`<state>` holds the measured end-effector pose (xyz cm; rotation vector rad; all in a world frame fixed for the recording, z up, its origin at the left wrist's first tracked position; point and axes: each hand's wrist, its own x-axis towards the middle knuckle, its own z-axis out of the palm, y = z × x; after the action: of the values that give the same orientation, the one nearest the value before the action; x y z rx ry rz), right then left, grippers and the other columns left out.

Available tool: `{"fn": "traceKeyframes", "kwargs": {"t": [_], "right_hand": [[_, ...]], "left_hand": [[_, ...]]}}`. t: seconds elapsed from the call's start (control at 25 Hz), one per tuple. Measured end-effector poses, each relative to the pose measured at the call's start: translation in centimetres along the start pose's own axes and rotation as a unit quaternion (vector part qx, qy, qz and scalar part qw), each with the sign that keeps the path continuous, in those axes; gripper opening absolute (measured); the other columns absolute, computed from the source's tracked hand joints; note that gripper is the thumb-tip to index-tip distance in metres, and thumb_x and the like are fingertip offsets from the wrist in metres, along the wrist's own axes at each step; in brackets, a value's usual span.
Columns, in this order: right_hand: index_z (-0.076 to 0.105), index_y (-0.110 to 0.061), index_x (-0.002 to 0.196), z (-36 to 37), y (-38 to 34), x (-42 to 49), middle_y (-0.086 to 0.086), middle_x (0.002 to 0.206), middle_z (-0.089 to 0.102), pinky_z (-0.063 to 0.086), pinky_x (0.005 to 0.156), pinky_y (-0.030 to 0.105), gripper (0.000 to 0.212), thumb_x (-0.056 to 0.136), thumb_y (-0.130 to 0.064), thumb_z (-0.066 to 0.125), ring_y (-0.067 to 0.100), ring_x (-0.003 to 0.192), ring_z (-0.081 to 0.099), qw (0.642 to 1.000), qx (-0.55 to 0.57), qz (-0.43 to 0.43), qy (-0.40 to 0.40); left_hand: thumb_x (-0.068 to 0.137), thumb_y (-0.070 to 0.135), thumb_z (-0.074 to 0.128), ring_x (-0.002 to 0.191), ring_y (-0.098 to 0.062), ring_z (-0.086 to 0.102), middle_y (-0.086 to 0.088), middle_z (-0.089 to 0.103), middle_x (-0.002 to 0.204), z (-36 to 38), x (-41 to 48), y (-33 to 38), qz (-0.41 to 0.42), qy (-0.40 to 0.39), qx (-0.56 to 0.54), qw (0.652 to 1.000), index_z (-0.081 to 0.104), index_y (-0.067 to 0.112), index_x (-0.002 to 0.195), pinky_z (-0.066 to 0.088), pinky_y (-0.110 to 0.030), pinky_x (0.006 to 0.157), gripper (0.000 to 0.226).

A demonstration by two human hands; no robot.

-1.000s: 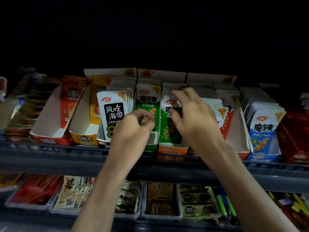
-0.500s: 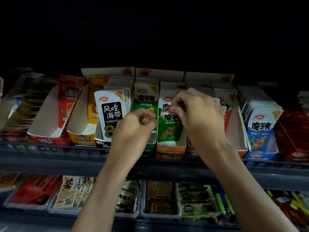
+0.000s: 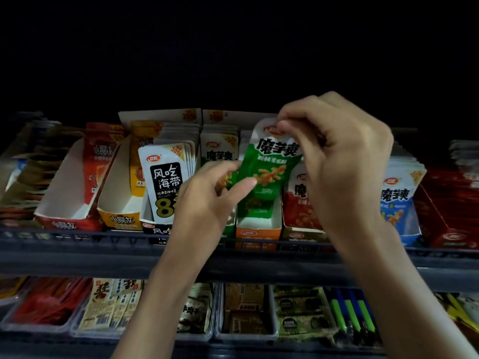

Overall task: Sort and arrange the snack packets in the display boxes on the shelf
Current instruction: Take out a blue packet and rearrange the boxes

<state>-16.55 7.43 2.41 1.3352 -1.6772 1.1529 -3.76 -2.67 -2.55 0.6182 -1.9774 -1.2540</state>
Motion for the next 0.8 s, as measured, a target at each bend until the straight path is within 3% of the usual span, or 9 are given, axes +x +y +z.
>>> {"fn": "traceKeyframes", "kwargs": {"t": [0.12,0.2,0.28,0.32,0.4,0.48,0.56,0.68,0.8], "right_hand": [[0.076,-0.021,0.094,-0.9,-0.3,0.2,-0.008,0.083,0.069,0.051,0.066,0.039,0.016,0.094,-0.032,0.065,0.009,0.078,0.064,0.993,0.079,0.086,-0.008],[0.076,-0.023,0.091,-1.3,-0.2,0.3,-0.003,0.077,0.07,0.052,0.064,0.04,0.01,0.09,-0.031,0.07,0.013,0.074,0.066,0.97,0.161,0.179,-0.028],[0.074,-0.018,0.093,-1.5,-0.1,0.5,0.004,0.072,0.07,0.053,0.057,0.035,0.011,0.09,-0.027,0.07,0.016,0.066,0.067,0.925,0.252,0.278,-0.061],[0.072,-0.014,0.095,-1.5,0.0,0.4,0.001,0.068,0.07,0.05,0.051,0.027,0.014,0.091,-0.026,0.067,0.01,0.056,0.064,0.894,0.295,0.327,-0.082],[0.071,-0.01,0.093,-1.4,0.0,0.0,0.003,0.064,0.068,0.037,0.043,0.015,0.021,0.095,-0.028,0.061,0.002,0.039,0.048,0.841,0.348,0.393,-0.13],[0.071,-0.013,0.085,-1.1,0.0,-0.5,0.027,0.078,0.066,0.032,0.047,0.017,0.026,0.096,-0.033,0.059,0.005,0.038,0.035,0.827,0.355,0.405,-0.159],[0.071,-0.015,0.085,-1.1,0.1,-0.7,0.034,0.092,0.064,0.031,0.05,0.021,0.026,0.095,-0.035,0.059,0.007,0.04,0.032,0.831,0.354,0.399,-0.158],[0.072,-0.011,0.088,-1.2,0.3,-0.7,0.036,0.095,0.063,0.03,0.045,0.018,0.024,0.095,-0.031,0.06,0.006,0.039,0.033,0.833,0.366,0.39,-0.146],[0.072,-0.011,0.086,-1.1,0.3,-0.9,0.024,0.084,0.07,0.03,0.042,0.017,0.021,0.096,-0.025,0.06,0.005,0.039,0.034,0.839,0.379,0.364,-0.143]], "left_hand": [[0.091,0.018,0.062,0.052,0.004,0.059,0.018,0.062,0.054,0.0,-0.7,1.6,0.031,-0.022,-0.069,0.997,0.069,0.015,0.078,0.038,-0.006,0.048,0.015],[0.09,0.017,0.062,0.056,-0.001,0.063,0.009,0.066,0.058,-0.1,-1.1,2.0,0.048,-0.028,-0.095,0.994,0.068,0.01,0.072,0.044,-0.011,0.05,0.02],[0.09,0.019,0.061,0.061,-0.006,0.066,0.002,0.068,0.064,-0.2,-1.1,1.9,0.06,-0.014,-0.126,0.99,0.066,0.007,0.071,0.048,-0.018,0.051,0.023],[0.091,0.019,0.06,0.061,-0.008,0.066,0.001,0.067,0.064,-0.2,-1.1,1.7,0.065,-0.002,-0.138,0.988,0.065,0.006,0.071,0.049,-0.021,0.051,0.024],[0.092,0.018,0.059,0.059,-0.01,0.064,0.001,0.065,0.063,0.0,-1.0,1.7,0.073,0.023,-0.15,0.986,0.062,0.004,0.071,0.05,-0.023,0.05,0.026],[0.093,0.016,0.057,0.058,-0.008,0.062,0.003,0.063,0.061,0.1,-0.9,1.9,0.075,0.036,-0.157,0.984,0.06,0.005,0.07,0.048,-0.021,0.049,0.026],[0.094,0.014,0.056,0.056,-0.005,0.061,0.004,0.062,0.06,0.2,-0.9,1.9,0.072,0.034,-0.159,0.984,0.058,0.003,0.07,0.047,-0.018,0.048,0.027],[0.094,0.014,0.055,0.056,-0.003,0.06,0.004,0.061,0.06,0.3,-1.0,1.8,0.068,0.025,-0.161,0.984,0.056,-0.001,0.071,0.045,-0.016,0.048,0.028],[0.093,0.015,0.056,0.059,-0.003,0.062,0.006,0.065,0.064,0.1,-1.0,1.7,0.063,0.017,-0.162,0.985,0.06,0.003,0.074,0.046,-0.015,0.051,0.023]]}}
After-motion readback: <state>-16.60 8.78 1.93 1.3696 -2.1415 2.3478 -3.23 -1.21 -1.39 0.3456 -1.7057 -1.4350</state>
